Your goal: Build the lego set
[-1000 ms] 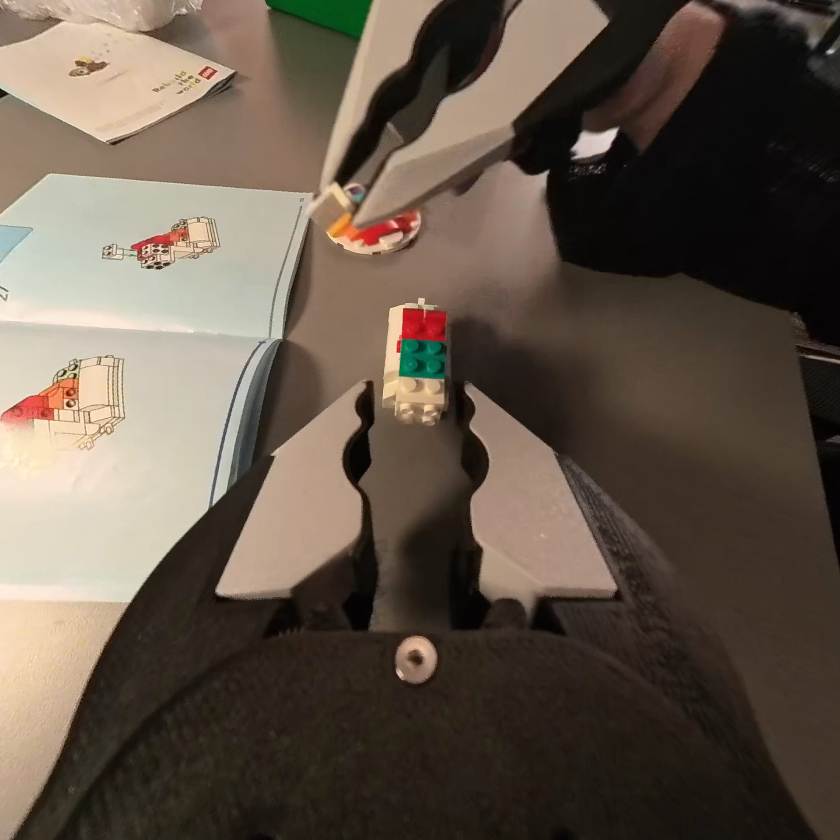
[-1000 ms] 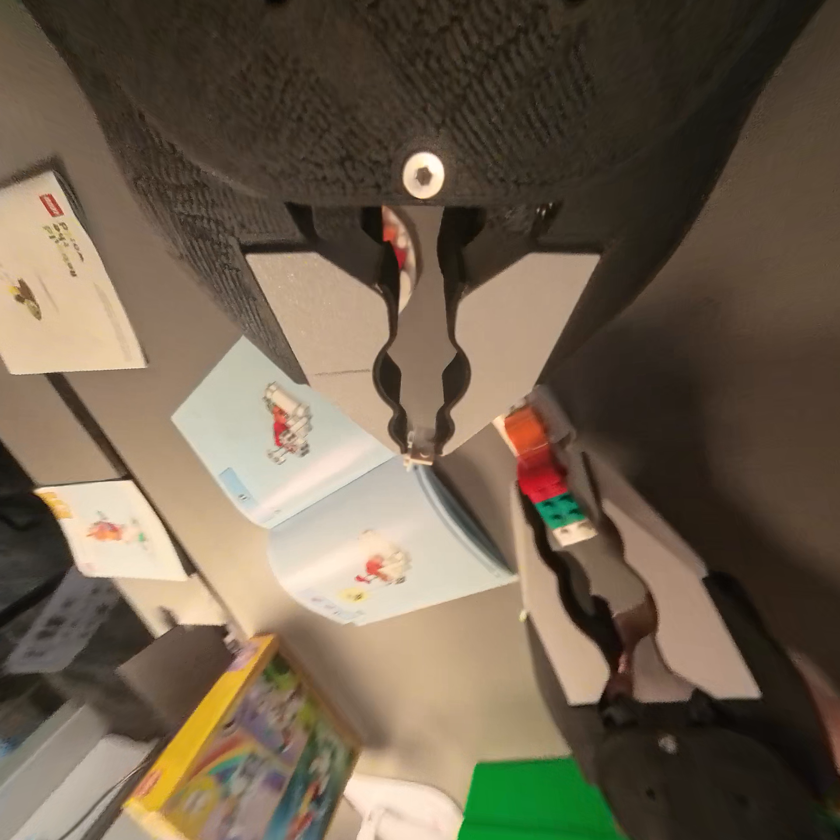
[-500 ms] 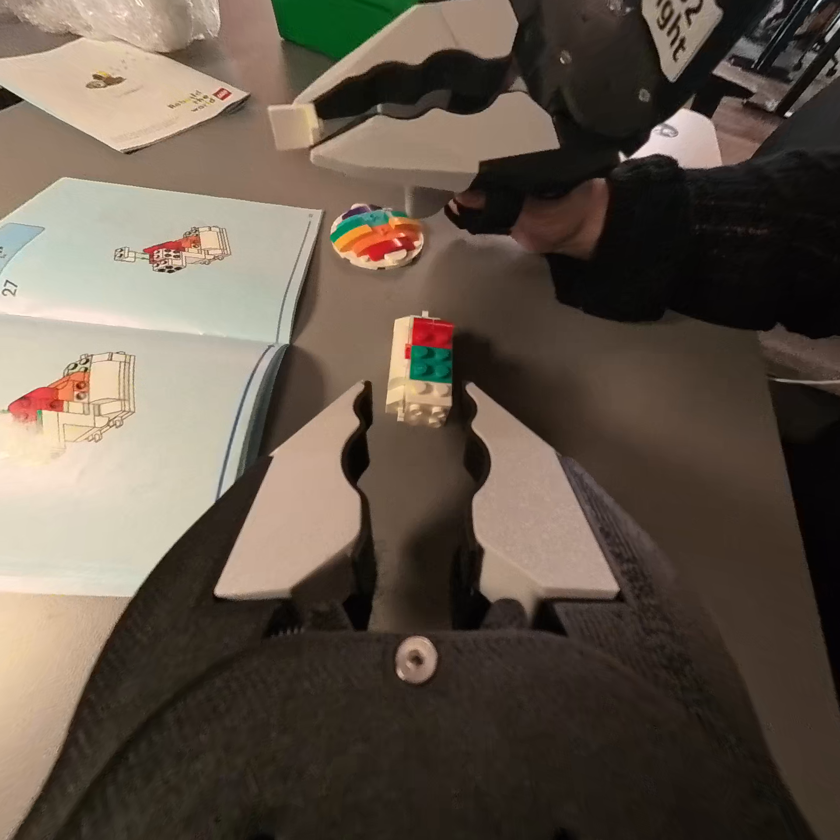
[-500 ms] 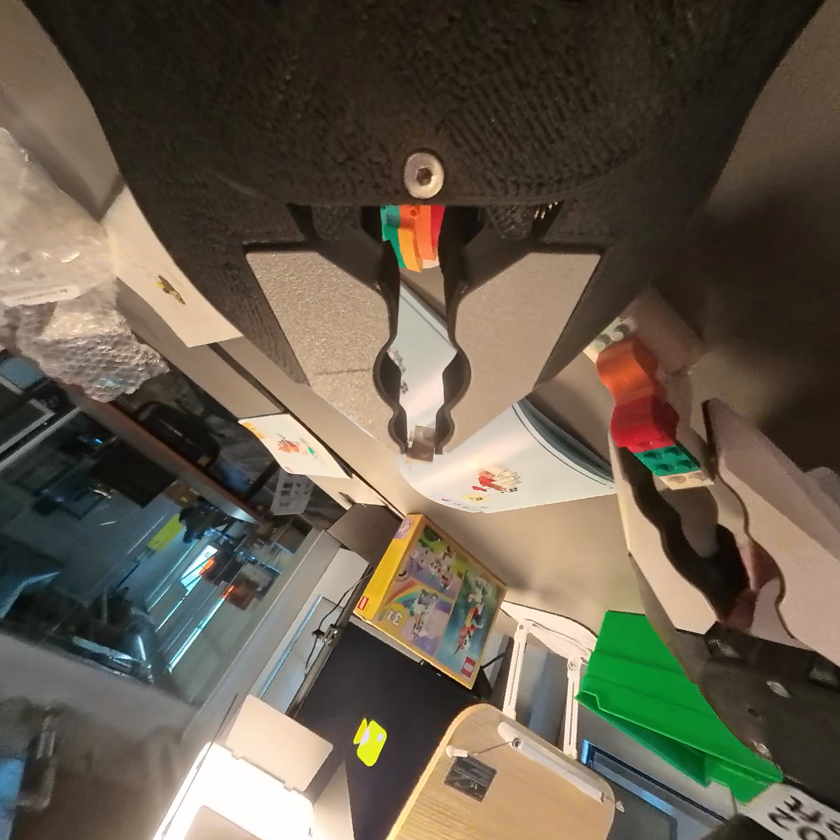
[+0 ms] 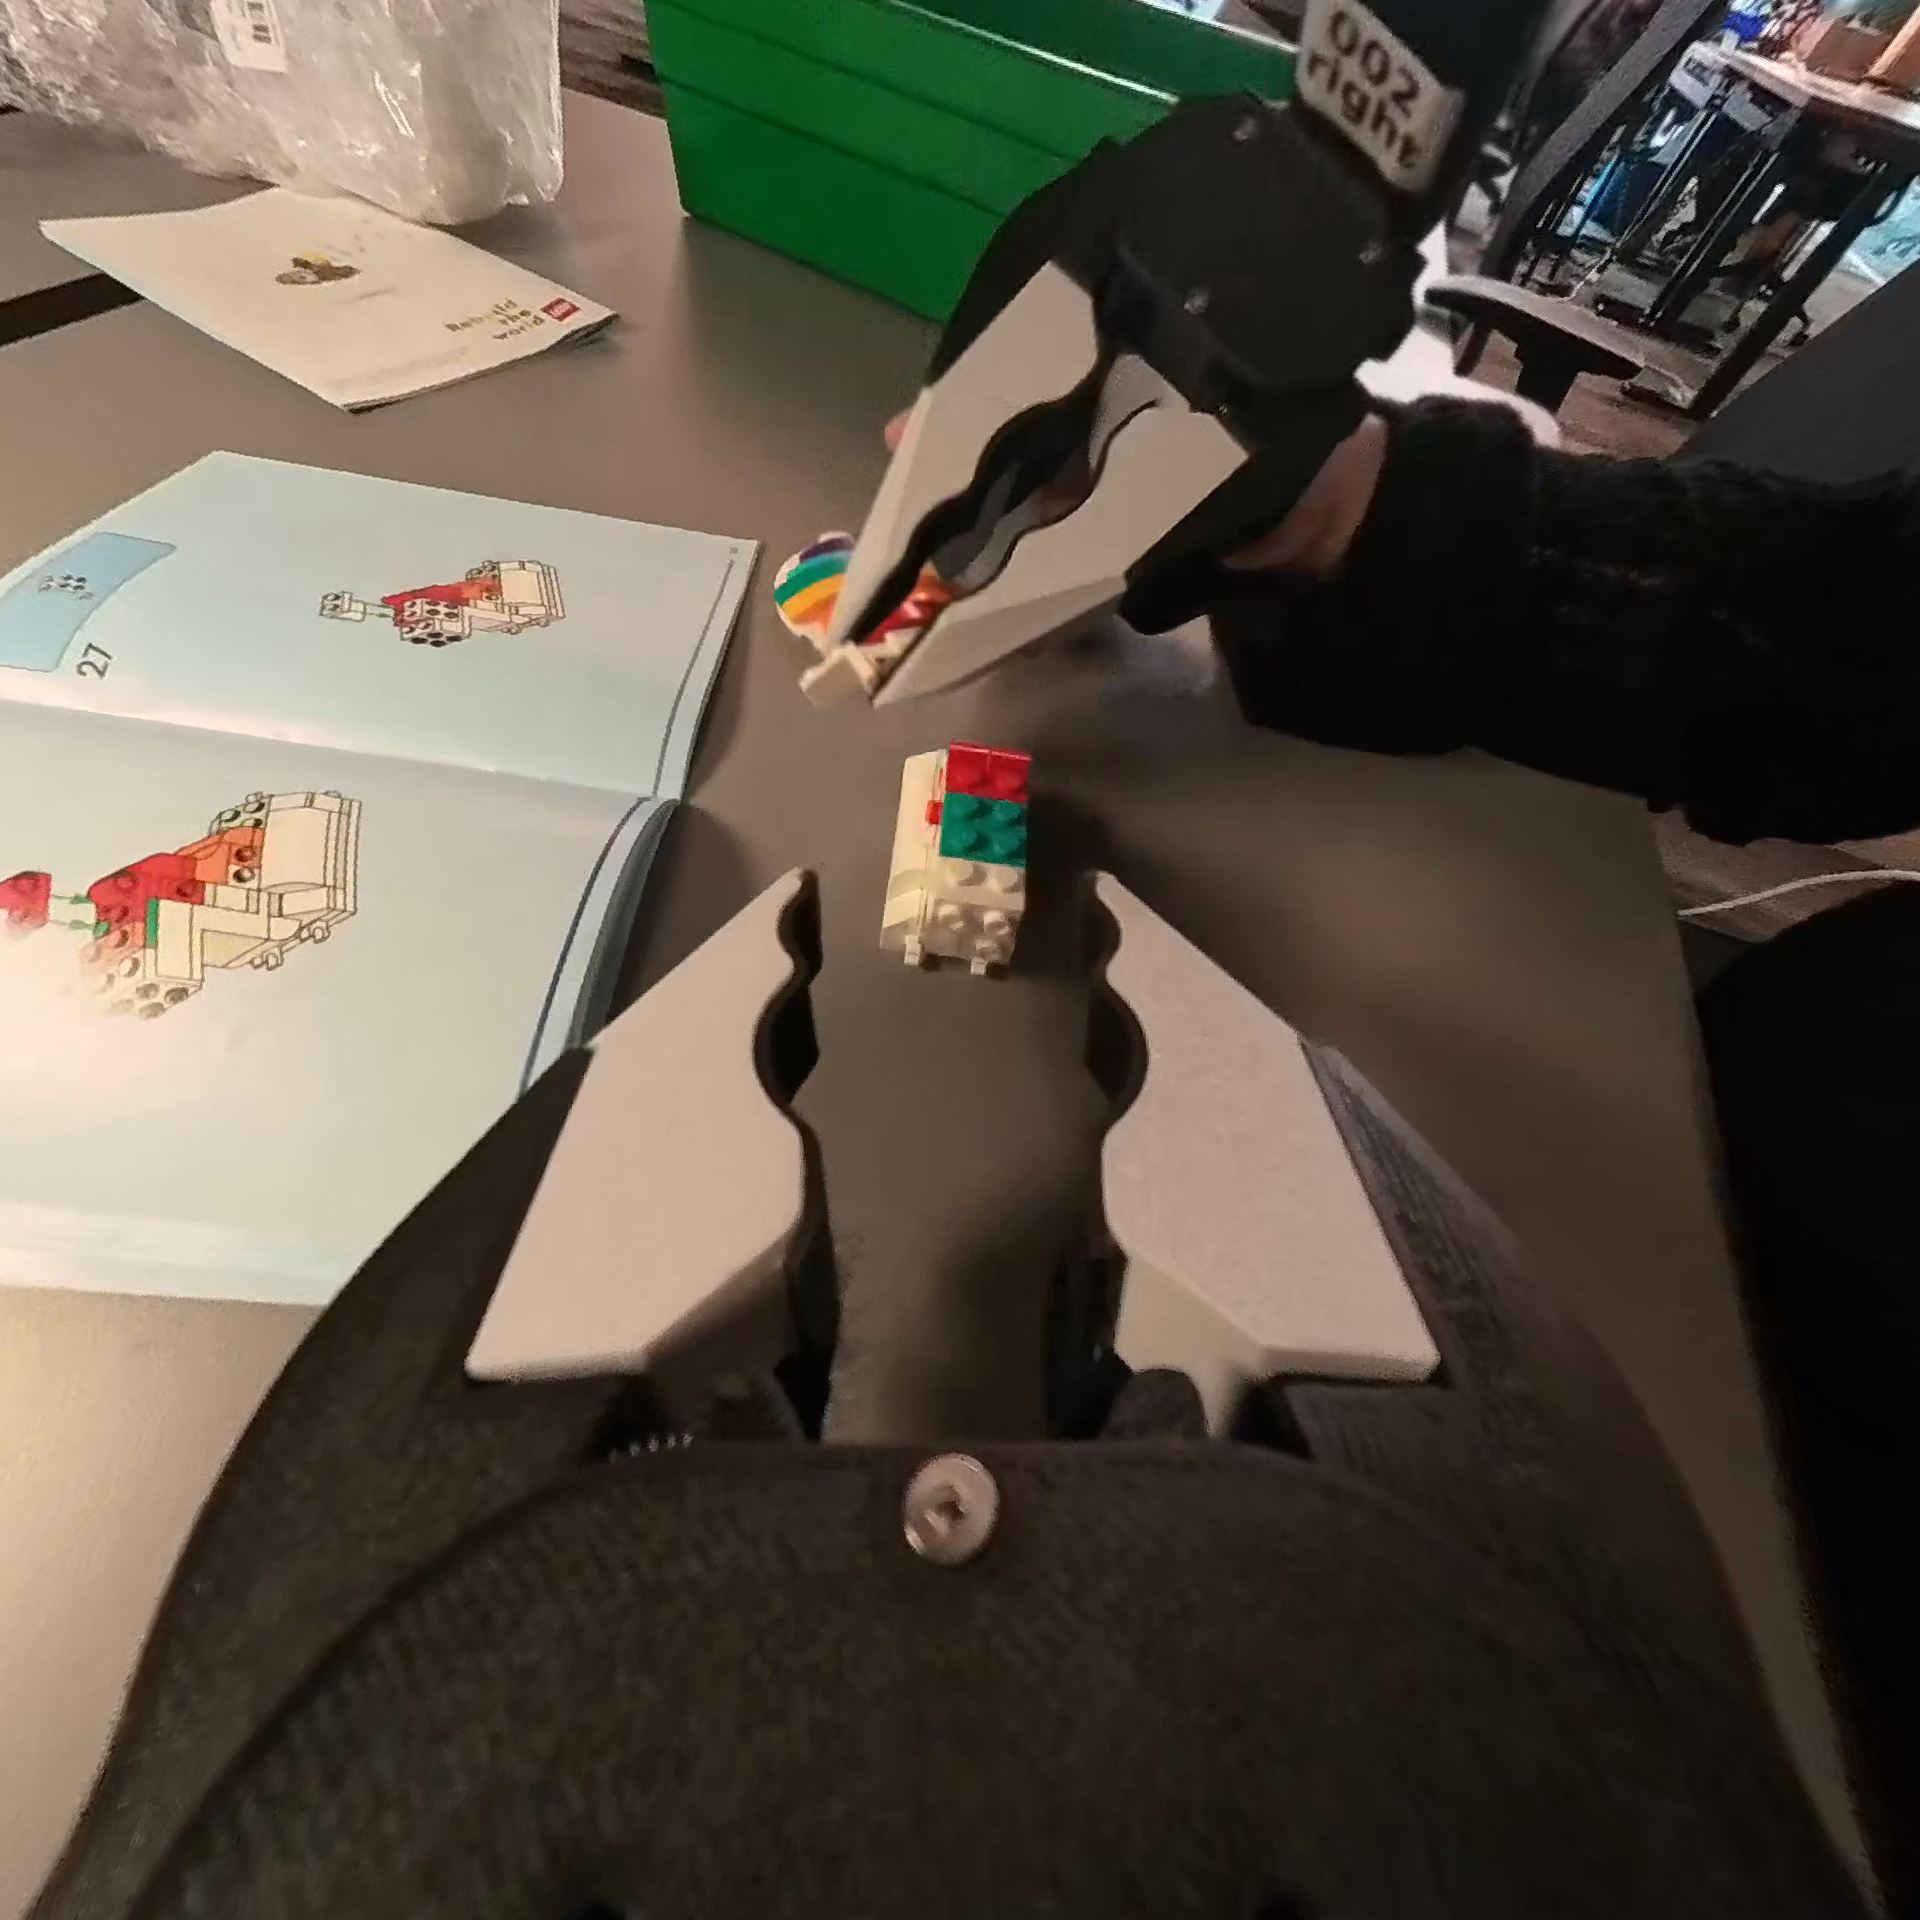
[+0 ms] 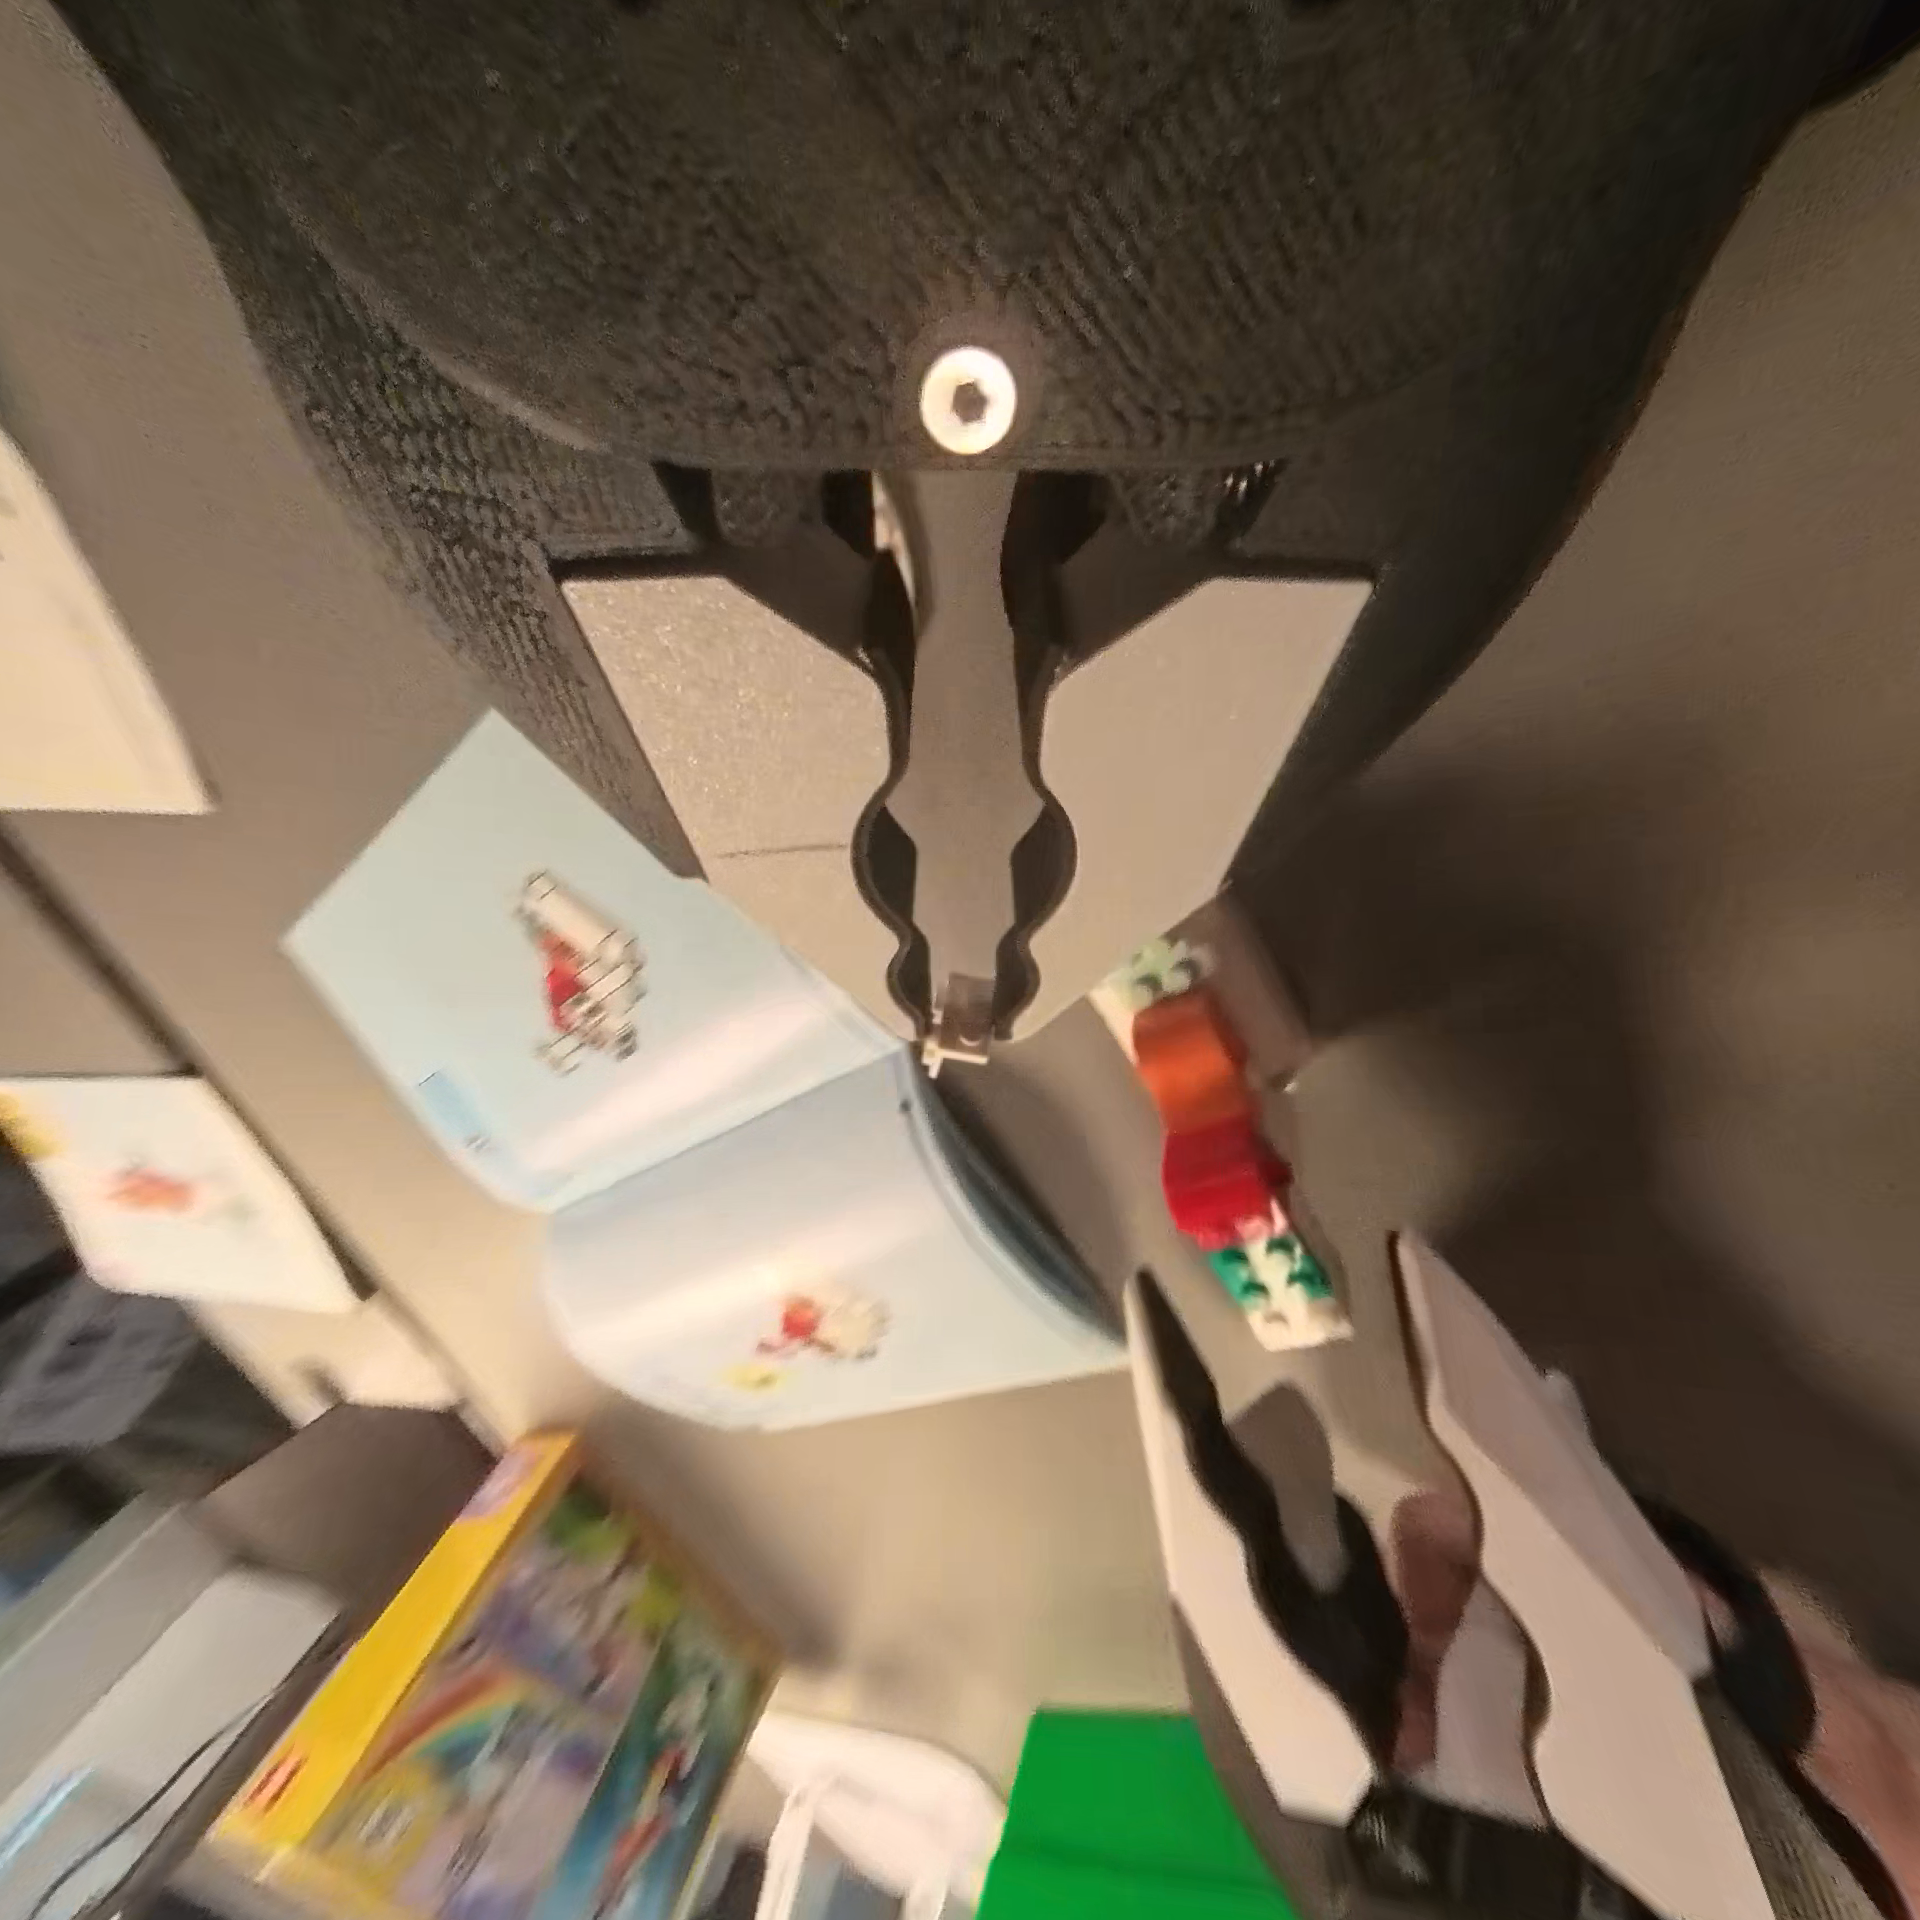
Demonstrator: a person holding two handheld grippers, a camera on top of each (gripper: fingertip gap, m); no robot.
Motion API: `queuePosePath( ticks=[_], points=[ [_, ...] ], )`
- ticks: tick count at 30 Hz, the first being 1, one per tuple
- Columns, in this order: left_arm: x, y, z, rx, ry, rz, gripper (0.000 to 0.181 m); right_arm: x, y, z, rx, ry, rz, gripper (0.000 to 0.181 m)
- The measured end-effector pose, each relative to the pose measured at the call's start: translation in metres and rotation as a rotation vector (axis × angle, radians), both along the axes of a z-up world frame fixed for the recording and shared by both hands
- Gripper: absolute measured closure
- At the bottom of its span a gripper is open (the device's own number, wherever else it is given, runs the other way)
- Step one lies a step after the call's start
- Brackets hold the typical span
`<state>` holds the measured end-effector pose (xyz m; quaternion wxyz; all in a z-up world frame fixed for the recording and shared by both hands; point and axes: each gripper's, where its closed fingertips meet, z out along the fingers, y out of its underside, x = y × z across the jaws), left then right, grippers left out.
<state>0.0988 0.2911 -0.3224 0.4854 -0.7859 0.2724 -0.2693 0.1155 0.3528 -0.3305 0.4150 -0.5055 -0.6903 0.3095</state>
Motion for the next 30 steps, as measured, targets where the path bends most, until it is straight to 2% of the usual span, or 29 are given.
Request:
queuePosePath(
  ticks=[1,7,11,17,21,25,28,30],
  points=[
    [-0.001,-0.001,0.001,0.011,0.002,0.003,0.132,0.003,0.000,-0.006,-0.027,-0.042,0.004,0.171],
    [-0.003,-0.005,0.006,0.068,0.013,0.010,0.131,0.012,0.002,-0.025,-0.104,-0.156,0.000,0.171],
    [-0.002,-0.006,0.008,0.099,0.028,0.006,0.131,0.017,0.004,-0.028,-0.182,-0.186,-0.010,0.171],
    [0.001,-0.007,0.012,0.146,0.041,0.007,0.131,0.020,0.003,-0.034,-0.195,-0.228,-0.019,0.171],
    [0.000,-0.007,0.014,0.173,0.044,0.016,0.131,0.021,0.003,-0.033,-0.211,-0.224,-0.016,0.155],
    [-0.002,-0.005,0.018,0.212,0.049,0.042,0.129,0.016,0.006,-0.017,-0.201,-0.111,-0.005,0.151],
    [-0.007,-0.002,0.018,0.213,0.069,0.086,0.125,0.013,0.015,0.014,-0.166,0.100,-0.016,0.155],
    [-0.006,-0.003,0.021,0.228,0.063,0.090,0.124,0.014,0.029,0.038,-0.101,0.273,-0.082,0.156]
  ],
)
